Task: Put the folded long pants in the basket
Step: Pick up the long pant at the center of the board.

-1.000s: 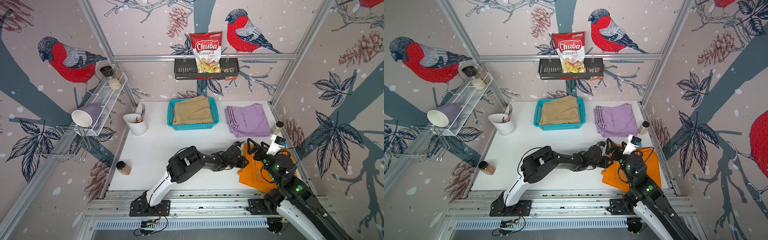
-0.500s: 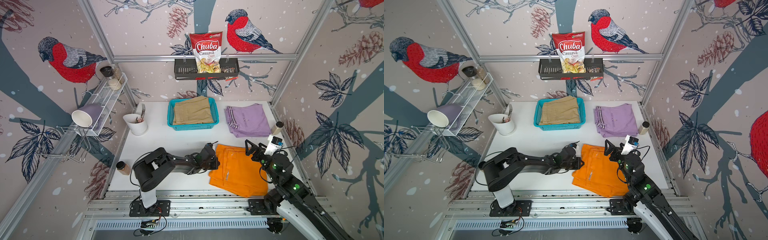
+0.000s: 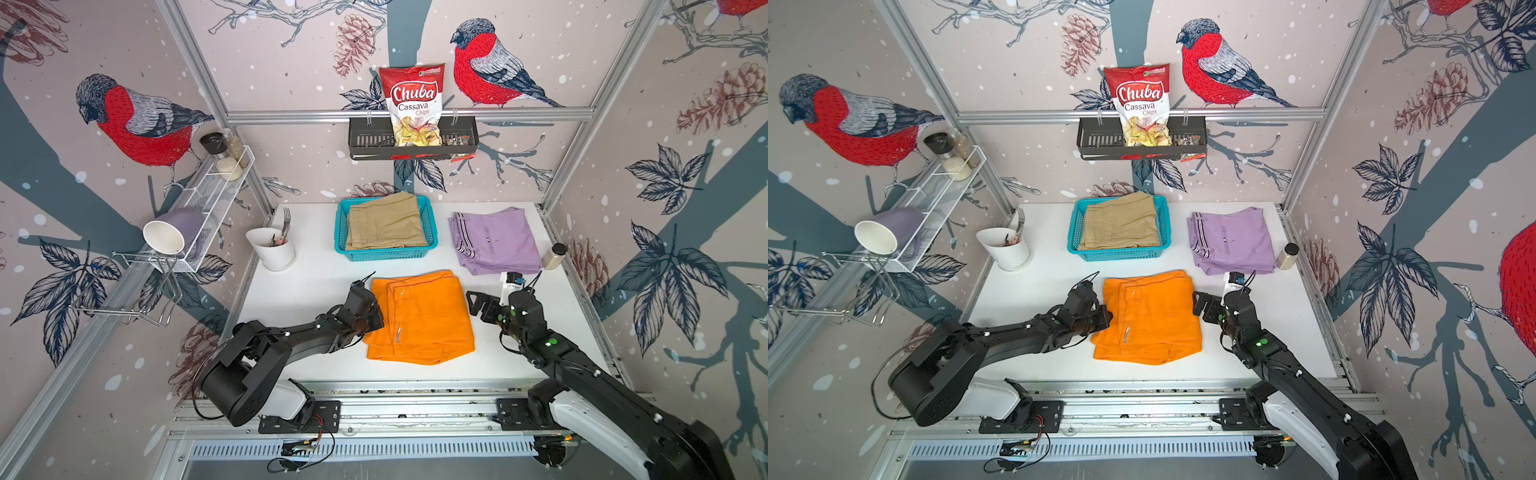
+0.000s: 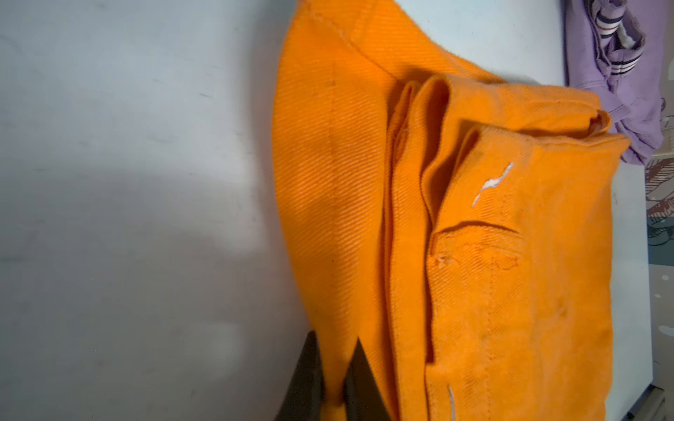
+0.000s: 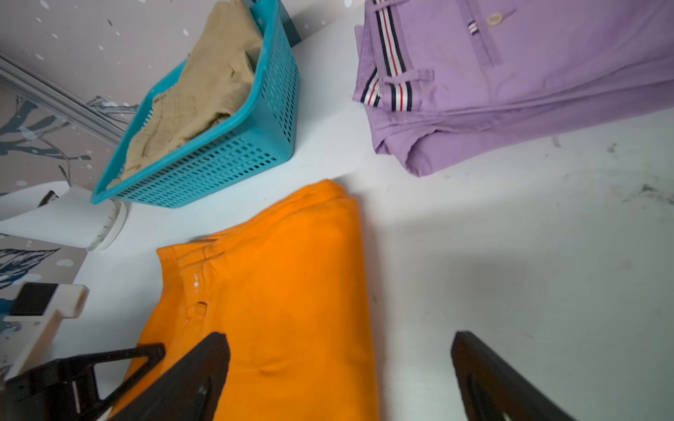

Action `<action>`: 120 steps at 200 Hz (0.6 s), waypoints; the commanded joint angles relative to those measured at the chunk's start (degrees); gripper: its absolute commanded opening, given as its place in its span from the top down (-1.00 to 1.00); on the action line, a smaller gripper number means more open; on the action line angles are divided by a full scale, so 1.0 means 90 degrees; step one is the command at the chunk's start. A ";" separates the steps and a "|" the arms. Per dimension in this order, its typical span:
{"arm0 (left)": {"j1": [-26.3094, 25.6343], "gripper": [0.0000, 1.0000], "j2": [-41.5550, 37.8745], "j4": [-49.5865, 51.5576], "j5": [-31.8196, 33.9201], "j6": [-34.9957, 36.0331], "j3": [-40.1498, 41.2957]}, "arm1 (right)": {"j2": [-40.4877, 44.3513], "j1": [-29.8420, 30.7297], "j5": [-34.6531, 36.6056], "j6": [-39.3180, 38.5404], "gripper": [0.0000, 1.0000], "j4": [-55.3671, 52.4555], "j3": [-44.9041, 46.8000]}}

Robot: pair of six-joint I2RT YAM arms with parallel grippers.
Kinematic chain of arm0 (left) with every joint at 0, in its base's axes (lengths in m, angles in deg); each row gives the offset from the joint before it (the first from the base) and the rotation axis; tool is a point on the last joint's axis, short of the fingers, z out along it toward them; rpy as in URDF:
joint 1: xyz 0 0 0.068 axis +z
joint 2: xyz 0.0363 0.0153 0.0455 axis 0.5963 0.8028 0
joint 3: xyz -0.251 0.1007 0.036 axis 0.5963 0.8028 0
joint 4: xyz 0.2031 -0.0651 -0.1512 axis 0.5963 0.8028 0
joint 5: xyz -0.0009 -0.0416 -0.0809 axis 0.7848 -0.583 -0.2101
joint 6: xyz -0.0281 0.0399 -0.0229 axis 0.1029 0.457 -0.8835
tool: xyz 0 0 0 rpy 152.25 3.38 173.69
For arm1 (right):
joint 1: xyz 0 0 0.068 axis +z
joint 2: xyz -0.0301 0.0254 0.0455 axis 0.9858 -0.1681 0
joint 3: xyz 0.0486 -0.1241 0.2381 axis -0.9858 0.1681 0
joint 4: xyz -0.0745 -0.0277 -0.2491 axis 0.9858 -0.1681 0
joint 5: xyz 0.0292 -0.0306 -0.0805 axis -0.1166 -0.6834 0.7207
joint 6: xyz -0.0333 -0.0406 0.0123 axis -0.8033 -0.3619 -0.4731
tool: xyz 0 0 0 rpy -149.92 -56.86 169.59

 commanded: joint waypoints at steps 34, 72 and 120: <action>0.0080 1.00 -0.0012 0.0181 0.0133 0.0193 -0.0014 | -0.1898 -0.0015 -0.0941 0.0123 -0.96 0.1871 0.0282; 0.0076 1.00 0.0007 0.0186 0.0143 0.0176 -0.0016 | -0.3416 -0.0001 -0.1520 0.0052 -0.59 0.2651 -0.0063; 0.0086 1.00 0.0094 0.0193 0.0168 0.0188 -0.0090 | -0.3675 0.0380 -0.1002 0.0072 0.89 0.2476 -0.0388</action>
